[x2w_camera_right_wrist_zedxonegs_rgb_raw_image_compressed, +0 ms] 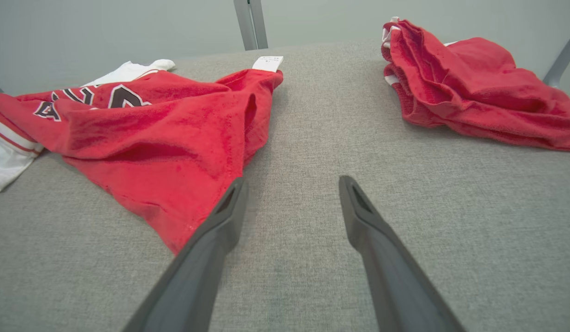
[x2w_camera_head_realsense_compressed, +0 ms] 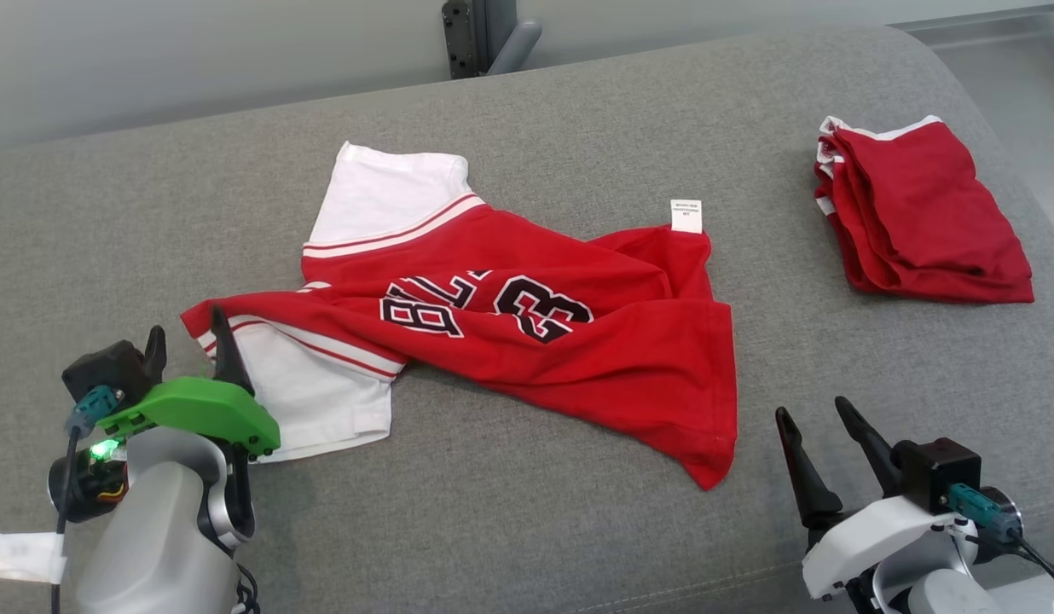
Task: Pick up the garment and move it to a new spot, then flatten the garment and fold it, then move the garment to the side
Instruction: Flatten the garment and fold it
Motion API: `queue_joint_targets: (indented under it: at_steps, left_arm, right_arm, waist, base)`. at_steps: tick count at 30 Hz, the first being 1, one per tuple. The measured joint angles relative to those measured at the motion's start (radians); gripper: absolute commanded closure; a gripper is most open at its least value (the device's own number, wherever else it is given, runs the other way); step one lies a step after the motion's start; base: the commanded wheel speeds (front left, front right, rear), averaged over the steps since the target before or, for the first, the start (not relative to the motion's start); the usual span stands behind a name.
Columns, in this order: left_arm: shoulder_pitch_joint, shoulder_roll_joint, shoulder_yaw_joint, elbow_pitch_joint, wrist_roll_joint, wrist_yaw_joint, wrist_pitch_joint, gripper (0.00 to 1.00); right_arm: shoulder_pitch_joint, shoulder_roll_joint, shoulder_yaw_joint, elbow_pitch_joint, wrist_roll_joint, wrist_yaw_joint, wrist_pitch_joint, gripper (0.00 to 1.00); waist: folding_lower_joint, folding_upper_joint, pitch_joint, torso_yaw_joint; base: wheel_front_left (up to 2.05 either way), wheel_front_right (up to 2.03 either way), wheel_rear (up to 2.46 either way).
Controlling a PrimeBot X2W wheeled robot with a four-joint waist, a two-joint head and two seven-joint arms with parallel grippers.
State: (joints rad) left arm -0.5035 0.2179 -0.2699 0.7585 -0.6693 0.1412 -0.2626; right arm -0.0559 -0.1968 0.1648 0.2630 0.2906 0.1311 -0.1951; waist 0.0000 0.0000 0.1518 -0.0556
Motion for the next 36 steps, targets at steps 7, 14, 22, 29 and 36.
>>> queue_joint_targets:
  at_steps: [7, 14, 22, 29, 36]
  left_arm:
    - [0.081, -0.037, 0.046, -0.084, 0.054, -0.003, 0.0, 0.0]
    - [0.169, -0.087, 0.067, -0.169, 0.1, -0.015, 0.0, 0.0]
    - [0.211, -0.124, 0.059, -0.22, 0.123, -0.026, 0.0, 0.0]
    - [0.244, -0.151, 0.019, -0.245, 0.126, -0.036, 0.0, 0.0]
    - [0.26, -0.164, -0.02, -0.246, 0.115, -0.037, 0.0, 0.0]
  right_arm:
    - [0.014, 0.009, 0.075, -0.009, 0.043, 0.0, 0.021, 0.0]
    - [0.005, 0.005, 0.158, 0.075, 0.098, 0.0, 0.044, 0.6]
    - [-0.107, -0.04, 0.206, 0.196, 0.12, 0.0, -0.002, 1.0]
    - [-0.255, -0.124, 0.212, 0.259, 0.073, 0.0, -0.017, 1.0]
    - [-0.468, -0.181, 0.24, 0.322, 0.03, 0.0, -0.023, 1.0]
  waist:
    - [0.0, 0.0, -0.014, 0.011]
    - [0.0, 0.0, -0.022, 0.035]
    - [0.0, 0.0, -0.03, 0.074]
    - [0.0, 0.0, -0.041, 0.11]
    - [0.0, 0.0, -0.046, 0.15]
  base:
    - [0.0, 0.0, 0.0]
    - [0.0, 0.0, 0.0]
    - [0.0, 0.0, 0.0]
    - [0.0, 0.0, 0.0]
    - [0.0, 0.0, 0.0]
